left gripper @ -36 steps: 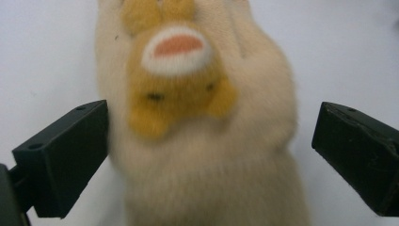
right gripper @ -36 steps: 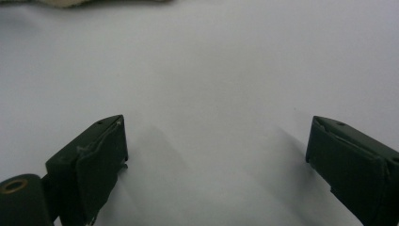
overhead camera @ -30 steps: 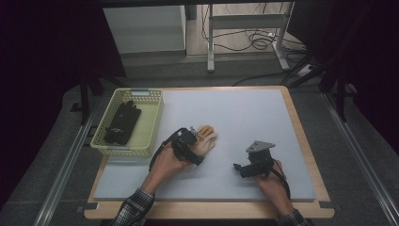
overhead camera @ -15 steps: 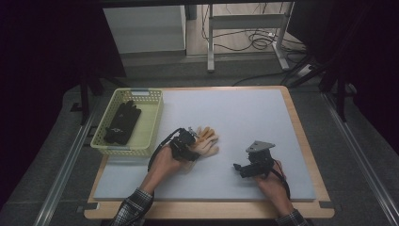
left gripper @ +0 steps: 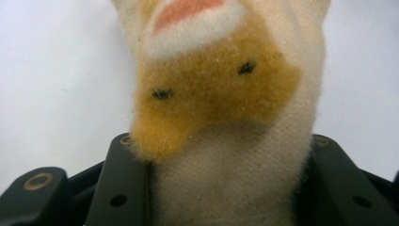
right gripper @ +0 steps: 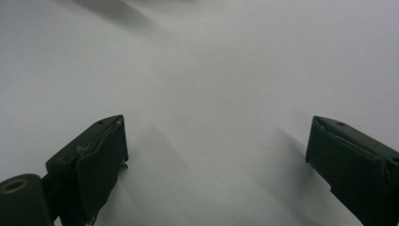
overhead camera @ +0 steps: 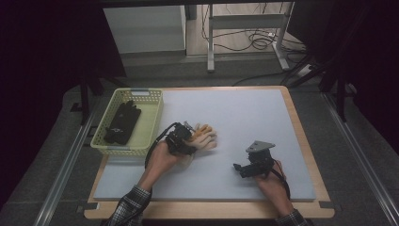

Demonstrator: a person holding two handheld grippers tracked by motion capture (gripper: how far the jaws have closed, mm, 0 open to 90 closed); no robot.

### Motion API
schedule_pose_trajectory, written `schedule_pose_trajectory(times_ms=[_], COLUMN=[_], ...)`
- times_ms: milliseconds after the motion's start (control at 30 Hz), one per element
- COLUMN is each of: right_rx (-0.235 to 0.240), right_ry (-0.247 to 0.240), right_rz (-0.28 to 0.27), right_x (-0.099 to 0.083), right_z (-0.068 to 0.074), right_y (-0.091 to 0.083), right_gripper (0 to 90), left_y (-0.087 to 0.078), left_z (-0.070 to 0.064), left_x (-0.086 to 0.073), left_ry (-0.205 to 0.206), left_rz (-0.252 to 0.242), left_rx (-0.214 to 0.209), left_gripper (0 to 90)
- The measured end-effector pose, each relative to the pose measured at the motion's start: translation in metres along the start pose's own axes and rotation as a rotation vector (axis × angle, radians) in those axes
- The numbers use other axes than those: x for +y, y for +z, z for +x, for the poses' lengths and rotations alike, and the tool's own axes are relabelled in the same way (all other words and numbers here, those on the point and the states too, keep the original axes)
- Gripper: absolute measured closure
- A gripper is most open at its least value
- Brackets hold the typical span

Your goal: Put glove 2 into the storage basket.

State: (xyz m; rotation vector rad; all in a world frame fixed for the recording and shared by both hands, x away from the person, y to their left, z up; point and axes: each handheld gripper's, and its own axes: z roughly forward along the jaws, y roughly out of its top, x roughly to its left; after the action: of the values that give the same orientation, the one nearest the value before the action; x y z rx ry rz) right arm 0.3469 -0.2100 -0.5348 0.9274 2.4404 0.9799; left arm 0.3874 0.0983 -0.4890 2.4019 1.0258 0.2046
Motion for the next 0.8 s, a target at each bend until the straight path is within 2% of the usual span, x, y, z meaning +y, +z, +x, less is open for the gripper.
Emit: schedule_pose_trajectory(times_ms=[200,467,800], right_rx=[0.0,0.0,-0.002], right_ry=[0.0,-0.002,-0.005], right_rz=[0.0,-0.001,-0.003], right_x=[0.0,0.0,0.0], right_z=[0.0,0.0,0.0], right_y=[0.0,0.0,0.0], right_gripper=[5.9,5.9,5.9], left_y=[-0.023,-0.049,-0.085], left_z=[0.011,0.031,0.06], left_x=[0.007,0.014,0.016], left_ry=[-0.021,-0.061,-0.122], left_rz=[-0.031,-0.044,-0.065], left_rx=[0.02,0.042,0.127], left_gripper=[54.1,53.6,53.6])
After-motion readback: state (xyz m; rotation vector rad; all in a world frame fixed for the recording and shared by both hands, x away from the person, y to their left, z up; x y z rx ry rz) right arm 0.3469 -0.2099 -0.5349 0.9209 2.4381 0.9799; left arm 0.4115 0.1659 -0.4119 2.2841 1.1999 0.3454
